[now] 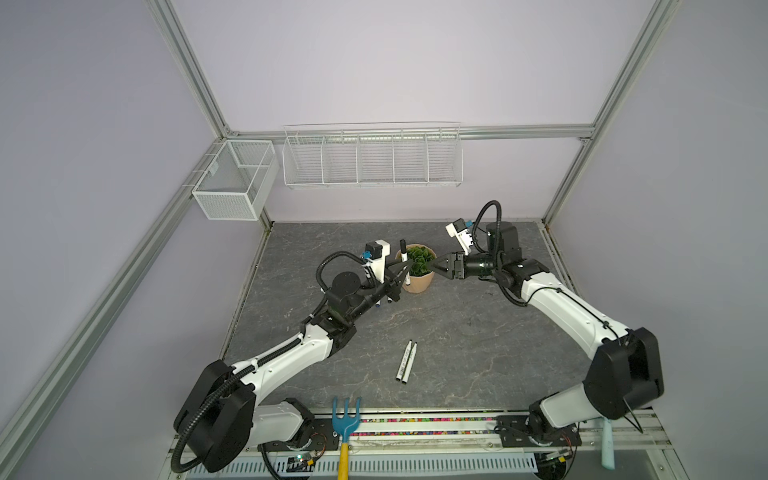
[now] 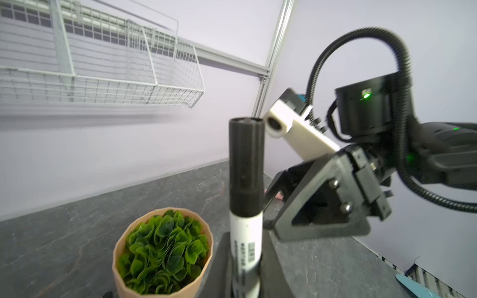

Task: Insert the pens into the pen caps
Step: 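Open and withdraw the right gripper while the left gripper lowers the capped marker, then lay the capped marker beside the plant pot and open the left gripper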

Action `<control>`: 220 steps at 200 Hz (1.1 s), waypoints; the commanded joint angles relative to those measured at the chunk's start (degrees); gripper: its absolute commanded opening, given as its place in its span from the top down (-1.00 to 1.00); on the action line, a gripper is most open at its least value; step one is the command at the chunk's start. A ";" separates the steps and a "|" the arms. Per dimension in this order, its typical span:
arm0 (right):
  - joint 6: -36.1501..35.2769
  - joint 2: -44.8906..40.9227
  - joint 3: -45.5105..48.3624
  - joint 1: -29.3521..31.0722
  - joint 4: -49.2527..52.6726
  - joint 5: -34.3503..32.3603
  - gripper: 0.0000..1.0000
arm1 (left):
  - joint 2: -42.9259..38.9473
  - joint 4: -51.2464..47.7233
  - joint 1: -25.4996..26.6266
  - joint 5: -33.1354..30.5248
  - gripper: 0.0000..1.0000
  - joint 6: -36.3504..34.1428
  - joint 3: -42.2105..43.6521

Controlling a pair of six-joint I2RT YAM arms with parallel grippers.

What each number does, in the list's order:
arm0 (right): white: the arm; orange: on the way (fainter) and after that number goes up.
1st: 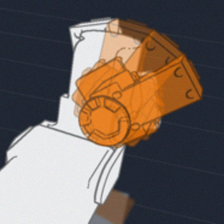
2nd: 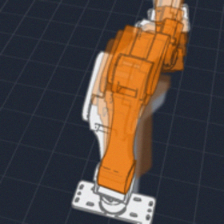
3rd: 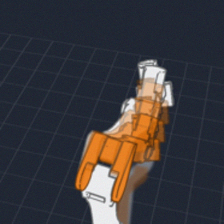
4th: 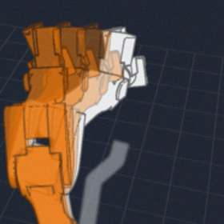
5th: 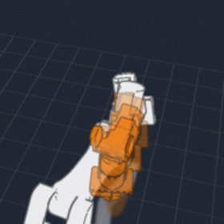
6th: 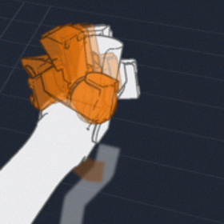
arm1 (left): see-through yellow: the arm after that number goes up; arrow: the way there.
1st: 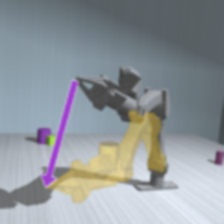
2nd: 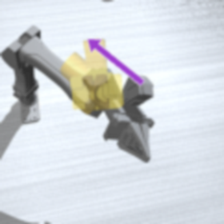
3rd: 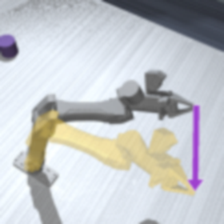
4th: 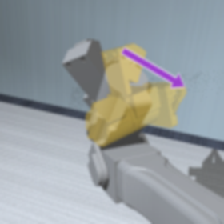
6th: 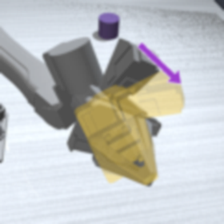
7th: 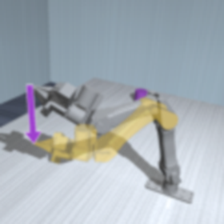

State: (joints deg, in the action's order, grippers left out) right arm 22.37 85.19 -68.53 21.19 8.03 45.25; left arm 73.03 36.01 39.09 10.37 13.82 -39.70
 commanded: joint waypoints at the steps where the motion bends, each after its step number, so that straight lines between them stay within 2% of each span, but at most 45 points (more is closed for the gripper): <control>1: 1.45 -3.12 0.88 -0.50 1.11 -5.95 -0.09 | 0.76 -4.26 -2.47 -3.88 1.00 3.35 2.63; 34: 1.48 -3.20 2.13 -0.93 2.47 -9.87 -0.08 | 4.17 -13.52 -5.09 -7.69 1.00 2.50 0.62; 72: 0.40 -3.05 1.97 -0.90 4.73 -13.06 -0.05 | 16.03 -34.00 -6.46 -5.89 1.00 -1.40 -12.89; 100: -1.47 -3.52 1.74 -0.95 7.13 -14.90 -0.03 | 24.38 -46.44 -6.92 -10.12 1.00 -2.74 -23.32; 138: -2.81 -3.97 2.26 -0.97 8.79 -16.25 -0.01 | 31.70 -52.11 -7.27 -11.29 1.00 -1.57 -30.67; 194: -3.69 -4.23 2.97 -1.05 9.11 -17.22 0.00 | 36.76 -53.79 -7.27 -13.12 1.00 1.37 -33.37; 220: -4.00 -4.57 3.22 -1.07 9.19 -17.57 0.01 | 38.04 -54.83 -7.27 -14.26 0.85 1.74 -34.10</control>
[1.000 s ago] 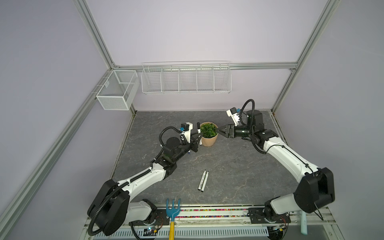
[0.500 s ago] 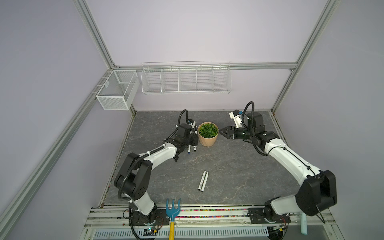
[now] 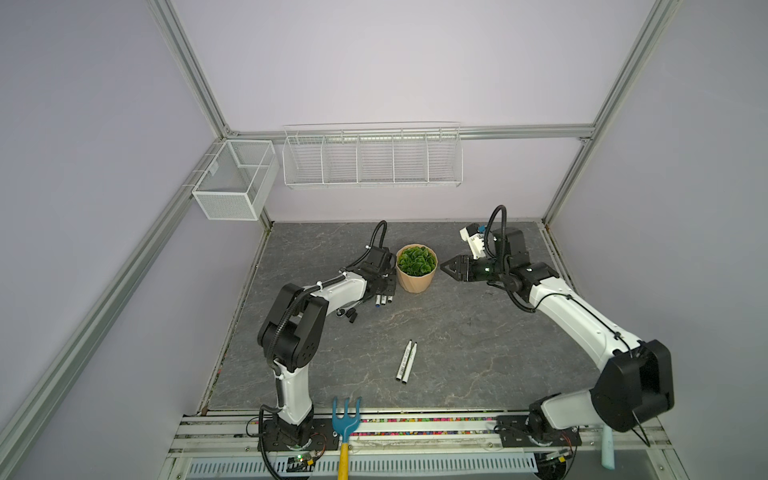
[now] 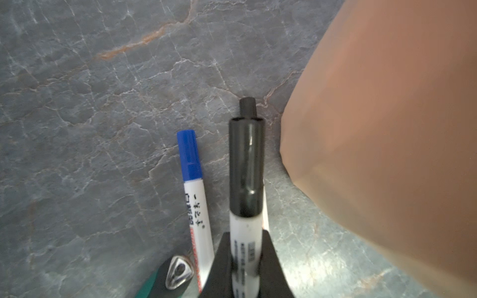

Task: Insert the pens into the pen caps
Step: 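Lay the capped marker beside the plant pot and open the left gripper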

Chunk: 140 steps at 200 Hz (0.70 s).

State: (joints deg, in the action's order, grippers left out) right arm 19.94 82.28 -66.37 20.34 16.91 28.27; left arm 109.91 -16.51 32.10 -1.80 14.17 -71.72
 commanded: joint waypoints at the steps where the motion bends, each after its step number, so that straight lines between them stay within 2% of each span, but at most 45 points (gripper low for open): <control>1: -1.57 -1.63 1.06 -0.26 0.32 -0.59 0.00 | 1.22 -2.35 -0.28 -2.08 0.85 1.38 -2.13; 44: -2.23 -1.80 1.07 -0.47 1.09 -0.65 0.02 | 2.32 -2.80 -0.28 -2.03 0.52 1.47 -3.18; 101: -2.85 -2.29 1.15 -0.74 1.70 -0.94 0.04 | 2.45 -2.79 -0.28 -0.51 0.46 1.51 -4.80; 140: -3.10 -2.84 1.24 -0.78 1.51 -1.05 0.06 | 0.10 -4.14 -0.28 0.43 0.23 1.20 -5.27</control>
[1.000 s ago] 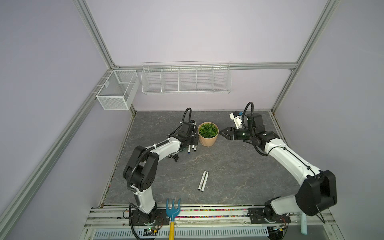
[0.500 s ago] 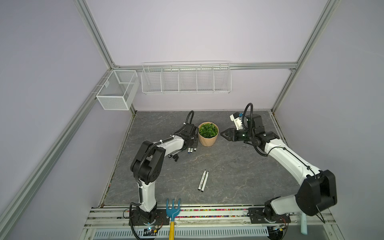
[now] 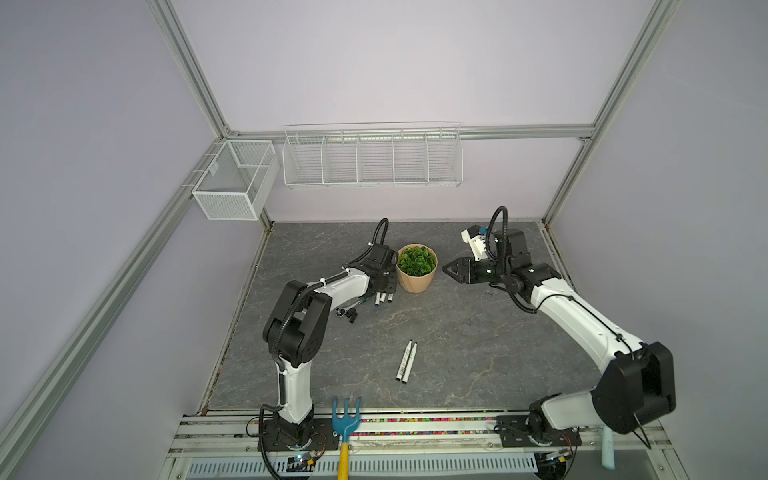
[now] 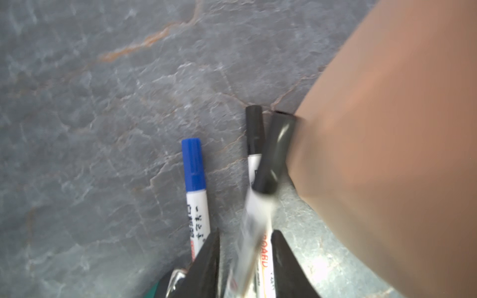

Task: Insert the pens into the pen caps
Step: 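Lay the capped marker beside the plant pot and open the left gripper, then grasp a black-tipped white marker on the table with the left gripper and lift it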

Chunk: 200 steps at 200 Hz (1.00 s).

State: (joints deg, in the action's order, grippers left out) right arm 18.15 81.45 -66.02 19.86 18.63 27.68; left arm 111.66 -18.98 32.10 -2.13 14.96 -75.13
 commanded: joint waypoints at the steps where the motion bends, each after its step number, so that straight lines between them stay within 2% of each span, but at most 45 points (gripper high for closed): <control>1: -1.29 -2.00 0.89 -0.37 -0.24 -0.49 0.06 | -1.68 -1.71 -0.28 0.74 0.22 0.41 -1.86; 50: -1.17 -2.21 1.32 -0.61 -0.70 -0.70 0.07 | -4.21 -0.52 -0.28 1.44 0.19 0.12 1.91; 67: -1.28 -2.33 1.42 -0.72 -0.62 -0.96 0.07 | -7.06 0.18 0.22 4.40 0.19 -1.14 5.19; 77: -1.41 -2.24 1.51 -0.70 -0.53 -1.37 0.07 | -9.27 0.97 0.88 8.39 0.19 -3.41 8.07; 97: -1.38 -2.25 2.02 -1.00 -0.68 -2.39 0.07 | -13.69 1.83 4.40 13.38 0.18 -7.00 14.95; 129: -1.11 -2.08 2.73 -1.29 -1.19 -3.49 0.07 | -20.76 3.56 13.25 11.95 0.09 -12.65 26.20; 156: -1.17 -1.81 3.00 -1.38 -1.15 -3.86 0.07 | -26.52 8.27 16.41 9.36 -0.12 -11.22 32.46; 167: -1.10 -1.60 3.08 -1.40 -1.07 -3.99 0.07 | -27.19 7.71 16.88 9.73 -0.40 -12.65 32.44; 173: -1.13 -1.60 3.09 -1.44 -1.00 -3.96 0.07 | -26.78 5.64 17.52 9.63 -0.48 -14.03 31.48; 183: -1.26 -1.68 2.87 -1.42 -0.67 -3.95 0.07 | -25.05 1.15 18.59 8.90 -0.50 -16.12 29.32; 200: -1.27 -2.09 2.99 -1.54 -0.51 -4.21 0.07 | -20.36 -3.74 19.60 8.60 -0.51 -15.39 25.31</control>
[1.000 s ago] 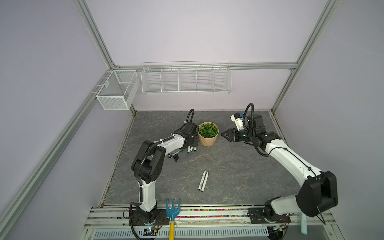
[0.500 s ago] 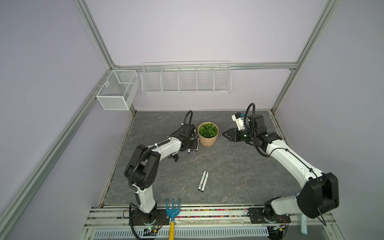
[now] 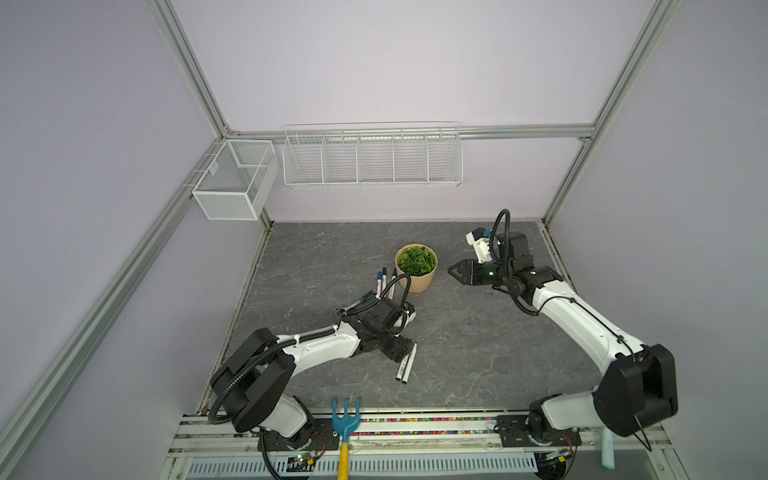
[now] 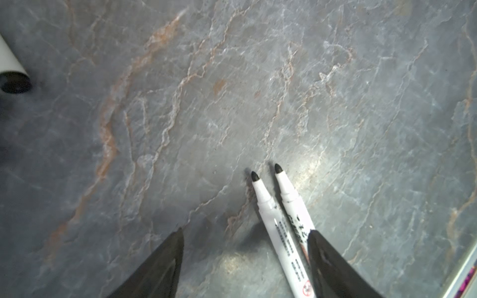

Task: Insert the pens into the pen caps
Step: 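Grasp a black-tipped white marker on the table with the left gripper and lift it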

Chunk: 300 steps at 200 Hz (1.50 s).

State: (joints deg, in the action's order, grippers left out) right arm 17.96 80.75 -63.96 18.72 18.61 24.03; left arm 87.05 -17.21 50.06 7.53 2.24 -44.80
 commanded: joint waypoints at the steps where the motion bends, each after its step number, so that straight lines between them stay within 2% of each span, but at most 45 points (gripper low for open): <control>1: -1.08 -1.43 0.99 -0.42 -0.49 -0.52 0.07 | 4.48 -5.79 1.72 -1.17 -0.51 -2.68 -5.25; 62: -1.37 -4.16 2.23 -0.61 -0.51 -1.79 0.07 | 11.48 -19.58 2.66 -5.61 -0.23 3.37 -14.91; 98: -1.20 -4.46 2.44 -0.69 -0.76 -1.88 0.08 | 17.07 -31.05 2.99 -7.52 -0.21 6.10 -22.09; 130: -1.15 -4.70 2.44 -0.73 -0.86 -1.79 0.08 | 19.67 -34.09 3.05 -7.57 -0.10 5.94 -24.96; 153: -1.12 -5.12 2.61 -0.87 -0.96 -2.10 0.08 | 20.30 -34.64 3.07 -7.73 0.13 6.46 -25.53; 176: -1.01 -5.32 2.86 -0.88 -0.93 -2.42 0.09 | 20.75 -34.65 2.73 -7.64 0.63 6.54 -25.68; 199: -0.84 -5.78 3.05 -1.01 -1.30 -2.92 0.09 | 20.82 -32.86 1.05 -6.49 1.00 7.26 -24.58; 234: -0.92 -6.28 3.49 -1.14 -1.80 -2.11 0.08 | 15.46 -23.65 -3.56 -4.83 1.00 8.09 -22.97; 275: 0.28 -3.38 4.46 0.95 -6.01 8.02 0.05 | 5.55 -4.71 -7.60 3.25 1.00 10.13 -22.98; 300: -1.35 -1.27 3.41 4.00 -6.73 12.59 0.01 | 2.58 4.33 -7.70 2.62 1.00 13.70 -21.57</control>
State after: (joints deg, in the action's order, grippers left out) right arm 18.00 77.21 -60.71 20.12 14.79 29.41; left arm 92.12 -26.04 42.22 7.66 12.05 -67.48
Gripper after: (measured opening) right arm 0.486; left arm 0.074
